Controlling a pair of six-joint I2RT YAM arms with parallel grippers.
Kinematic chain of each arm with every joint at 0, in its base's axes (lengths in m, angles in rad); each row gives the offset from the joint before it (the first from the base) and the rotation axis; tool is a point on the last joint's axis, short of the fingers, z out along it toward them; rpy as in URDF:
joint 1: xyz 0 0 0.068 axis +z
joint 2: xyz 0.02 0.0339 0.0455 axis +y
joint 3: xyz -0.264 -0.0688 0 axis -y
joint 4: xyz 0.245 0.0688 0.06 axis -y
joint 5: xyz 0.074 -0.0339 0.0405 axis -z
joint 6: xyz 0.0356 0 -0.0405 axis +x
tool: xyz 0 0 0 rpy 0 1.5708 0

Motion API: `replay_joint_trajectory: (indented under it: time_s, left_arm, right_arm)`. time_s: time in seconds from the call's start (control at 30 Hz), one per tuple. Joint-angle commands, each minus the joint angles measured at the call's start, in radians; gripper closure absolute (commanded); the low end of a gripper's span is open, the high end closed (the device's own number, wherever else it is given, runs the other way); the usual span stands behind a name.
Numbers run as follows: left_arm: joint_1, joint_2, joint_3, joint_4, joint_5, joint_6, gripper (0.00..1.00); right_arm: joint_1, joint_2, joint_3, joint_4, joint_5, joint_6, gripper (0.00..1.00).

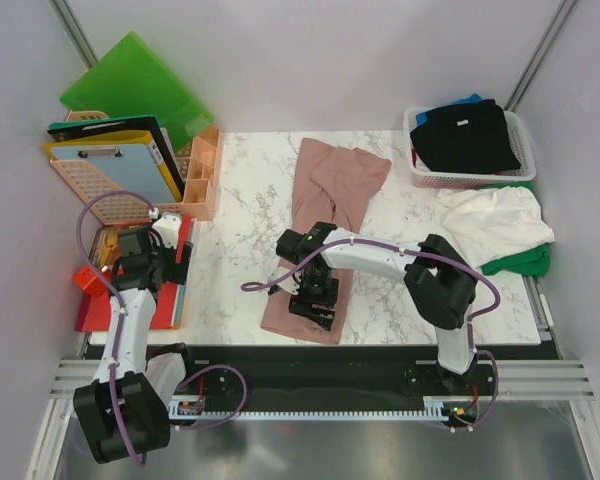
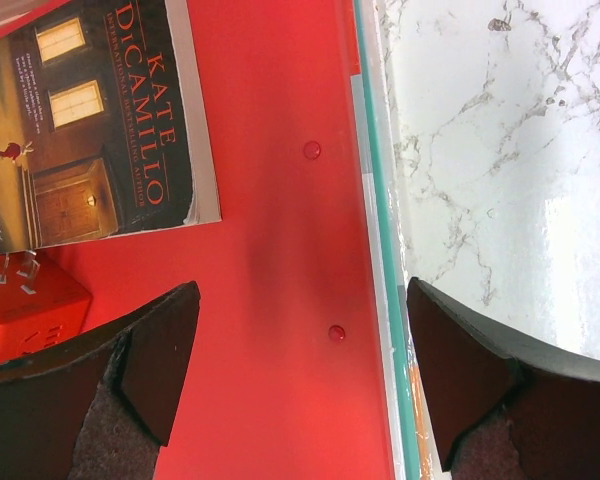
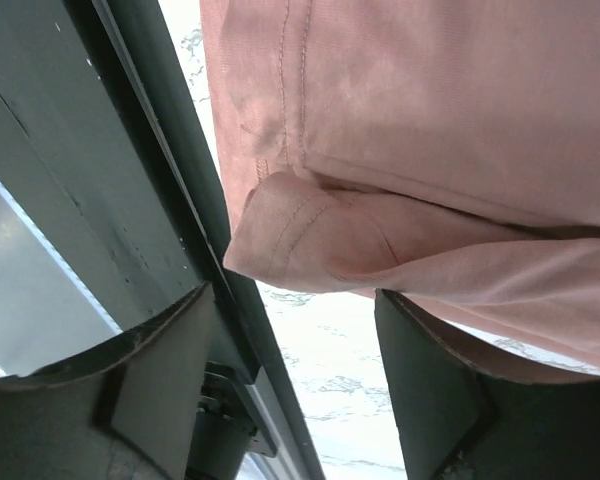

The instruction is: Fold and stack the t-shirts

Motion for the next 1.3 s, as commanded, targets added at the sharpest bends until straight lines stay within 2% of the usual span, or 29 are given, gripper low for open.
replay_joint_trajectory:
  time_s: [0.0, 0.13, 0.2, 0.33, 0.37, 0.43, 0.63, 0.73, 0.83, 0.93, 1.0, 1.27]
  left_arm:
    - [0.005, -0.010, 0.027, 0.009, 0.010, 0.026, 0.09]
    - [0.005, -0.010, 0.028, 0.009, 0.016, 0.022, 0.09]
    - [0.003, -0.011, 0.033, 0.009, 0.008, 0.023, 0.09]
    - [0.005, -0.021, 0.034, 0.008, -0.005, 0.039, 0.09]
    - [0.005, -0.028, 0.031, 0.008, -0.009, 0.040, 0.09]
    - [0.005, -0.039, 0.025, 0.008, -0.012, 0.043, 0.09]
    - [0.005, -0.028, 0.010, 0.008, -0.002, 0.033, 0.09]
    - [0.003, -0.030, 0.014, 0.008, 0.005, 0.029, 0.09]
    - [0.005, -0.036, 0.019, 0.009, -0.001, 0.040, 0.09]
    - [0.003, -0.039, 0.019, 0.006, -0.013, 0.052, 0.09]
    - [0.003, -0.048, 0.019, 0.006, -0.016, 0.055, 0.09]
    - [0.005, -0.041, 0.008, 0.003, -0.002, 0.039, 0.09]
  right_arm:
    - [0.007, -0.031, 0.000, 0.018, -0.014, 0.007, 0.32]
    - [0.008, -0.012, 0.017, 0.018, -0.018, 0.008, 0.34]
    - [0.008, 0.000, 0.022, 0.016, -0.018, 0.005, 0.29]
    - [0.023, 0.019, 0.020, 0.036, 0.005, 0.019, 0.14]
    - [0.029, 0.011, 0.017, 0.056, 0.019, 0.030, 0.02]
    - [0.046, -0.024, 0.006, 0.085, 0.074, 0.042, 0.02]
    - [0.101, -0.044, -0.006, 0.087, 0.104, 0.059, 0.02]
    - [0.117, -0.021, -0.030, 0.107, 0.113, 0.057, 0.25]
    - [0.120, 0.006, -0.029, 0.121, 0.104, 0.060, 0.78]
    - [0.123, 0.022, -0.011, 0.119, 0.108, 0.060, 0.87]
    - [0.125, 0.020, 0.000, 0.118, 0.114, 0.062, 1.00]
    - [0.137, 0.000, 0.084, 0.107, 0.119, 0.071, 1.00]
